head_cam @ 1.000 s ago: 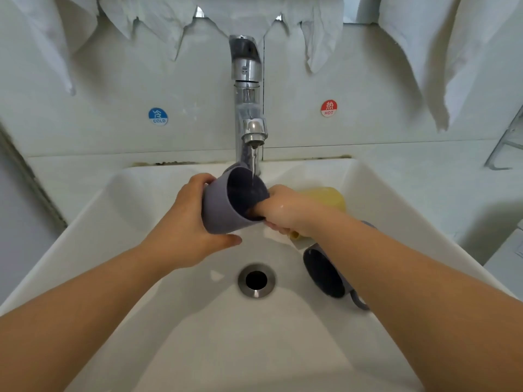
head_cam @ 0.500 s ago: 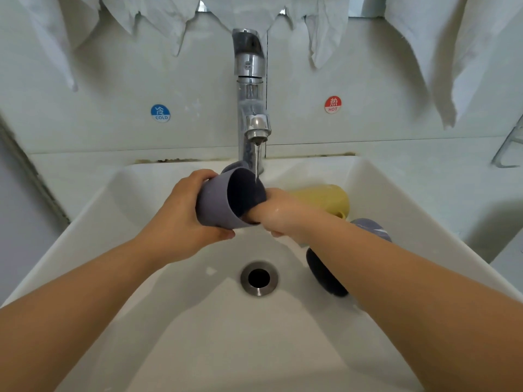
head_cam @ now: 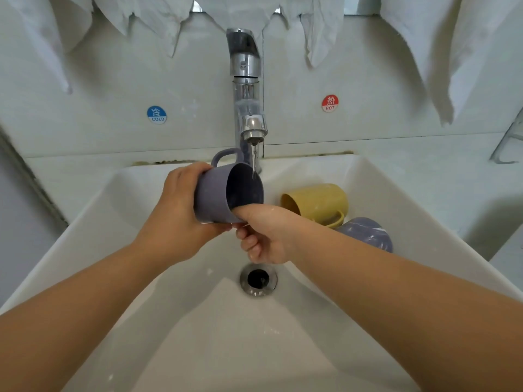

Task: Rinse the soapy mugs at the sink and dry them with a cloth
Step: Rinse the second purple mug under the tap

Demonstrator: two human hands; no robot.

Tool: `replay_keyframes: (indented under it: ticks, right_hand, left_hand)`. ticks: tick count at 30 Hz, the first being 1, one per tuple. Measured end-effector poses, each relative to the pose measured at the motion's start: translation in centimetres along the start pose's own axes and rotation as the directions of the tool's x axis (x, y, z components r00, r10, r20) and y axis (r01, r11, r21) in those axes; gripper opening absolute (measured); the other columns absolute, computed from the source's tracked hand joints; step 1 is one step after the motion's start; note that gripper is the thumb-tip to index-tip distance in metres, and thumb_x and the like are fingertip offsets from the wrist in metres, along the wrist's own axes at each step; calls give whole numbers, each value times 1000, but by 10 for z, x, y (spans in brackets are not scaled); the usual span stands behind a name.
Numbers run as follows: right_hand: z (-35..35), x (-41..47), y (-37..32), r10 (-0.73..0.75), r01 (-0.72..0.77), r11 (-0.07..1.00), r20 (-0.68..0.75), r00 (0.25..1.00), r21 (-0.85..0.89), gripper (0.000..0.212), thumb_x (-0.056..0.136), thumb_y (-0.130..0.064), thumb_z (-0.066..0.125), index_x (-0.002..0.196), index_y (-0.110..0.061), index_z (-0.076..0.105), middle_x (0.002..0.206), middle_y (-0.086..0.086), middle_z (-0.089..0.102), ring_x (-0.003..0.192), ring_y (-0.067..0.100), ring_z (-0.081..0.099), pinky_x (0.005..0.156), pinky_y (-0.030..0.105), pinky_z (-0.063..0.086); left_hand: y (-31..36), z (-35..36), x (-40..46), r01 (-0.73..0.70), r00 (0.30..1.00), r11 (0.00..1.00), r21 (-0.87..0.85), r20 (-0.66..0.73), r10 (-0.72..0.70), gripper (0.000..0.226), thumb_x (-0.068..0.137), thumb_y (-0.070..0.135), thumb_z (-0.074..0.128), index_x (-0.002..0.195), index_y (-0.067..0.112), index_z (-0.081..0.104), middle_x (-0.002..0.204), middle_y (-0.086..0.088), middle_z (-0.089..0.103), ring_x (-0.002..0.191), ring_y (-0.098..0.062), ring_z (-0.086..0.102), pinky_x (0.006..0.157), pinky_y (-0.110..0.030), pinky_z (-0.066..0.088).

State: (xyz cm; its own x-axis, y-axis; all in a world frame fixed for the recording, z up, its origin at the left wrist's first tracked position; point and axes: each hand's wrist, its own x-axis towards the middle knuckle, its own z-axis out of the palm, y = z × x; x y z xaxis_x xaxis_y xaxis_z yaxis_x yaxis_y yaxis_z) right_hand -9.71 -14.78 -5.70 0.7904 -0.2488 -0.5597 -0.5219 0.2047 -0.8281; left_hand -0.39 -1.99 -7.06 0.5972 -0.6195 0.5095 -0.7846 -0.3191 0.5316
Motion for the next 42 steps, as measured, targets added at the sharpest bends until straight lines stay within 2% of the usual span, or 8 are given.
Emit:
replay_keyframes:
  ticks: [4, 8, 14, 20, 25, 28, 38, 42]
  right_hand:
    - [-10, 3, -2, -104, 48, 949, -166, 981, -312, 21, 96, -19, 45, 75, -14, 47, 59, 0, 39, 47, 11, 30, 44, 17, 23]
    - [-26, 9, -8, -583, 175, 578, -253, 772, -797, 15, 90, -17, 53, 75, -15, 50, 69, 1, 50, 69, 24, 53, 55, 28, 38]
    - [-31, 2, -17, -800, 151, 299, -161, 578, -942, 23, 92, -41, 50, 79, -23, 44, 65, -7, 43, 70, 20, 48, 52, 30, 30]
    - [-19, 3, -5, -229, 145, 887, -144, 963, -439, 40, 95, -42, 52, 72, -10, 55, 61, 4, 55, 50, 16, 49, 48, 23, 39]
    - [-9, -4, -7, 23, -19, 996, 47, 999, -90, 27, 94, -31, 52, 75, -13, 57, 58, -2, 51, 47, 6, 43, 44, 14, 33]
    - [-9, -5, -5, -42, 41, 973, -1, 999, -227, 26, 95, -26, 52, 73, -12, 56, 56, -2, 49, 46, 7, 41, 46, 16, 33]
    - [-30, -9, -11, -475, 294, 607, -41, 879, -739, 38, 102, -36, 36, 77, -14, 54, 67, 3, 59, 59, 18, 57, 54, 25, 45]
    - [-38, -16, -5, -750, 309, 165, 84, 656, -937, 23, 93, -25, 49, 114, -16, 53, 110, 3, 55, 99, 21, 53, 76, 35, 48]
  left_hand:
    - [-2, 0, -1, -54, 997, 995, 84, 61, 49, 87, 61, 25, 91, 135, 23, 44, 134, 2, 43, 109, -3, 40, 86, -11, 37]
    - [5, 1, -2, -36, 982, 999, 28, 185, 31, 86, 65, 19, 89, 133, 32, 40, 133, 10, 38, 103, 3, 40, 79, -2, 34]
    - [7, 0, 0, -7, 970, 996, -93, 241, 30, 86, 60, 17, 92, 120, 42, 36, 121, 16, 42, 106, 11, 44, 74, -6, 39]
    - [-6, -2, 2, 43, 994, 998, -39, 101, -39, 88, 59, 16, 91, 128, 34, 40, 129, 4, 40, 106, -2, 39, 80, -8, 35]
    - [-5, -2, 2, 68, 997, 996, -50, 23, -67, 91, 53, 28, 95, 127, 32, 41, 125, 4, 43, 101, -3, 46, 76, -10, 37]
    - [-3, 1, 0, 80, 994, 996, -28, 74, -78, 90, 52, 31, 95, 121, 35, 38, 121, 7, 42, 96, 2, 49, 71, -12, 39]
    - [5, 2, -5, 159, 963, 970, -186, 245, -111, 75, 59, 17, 92, 103, 56, 45, 105, 27, 58, 96, 6, 57, 72, -10, 43]
    - [3, 2, -6, 177, 964, 965, -192, 230, -131, 72, 60, 18, 91, 105, 53, 48, 107, 22, 61, 99, -6, 61, 78, -22, 50]
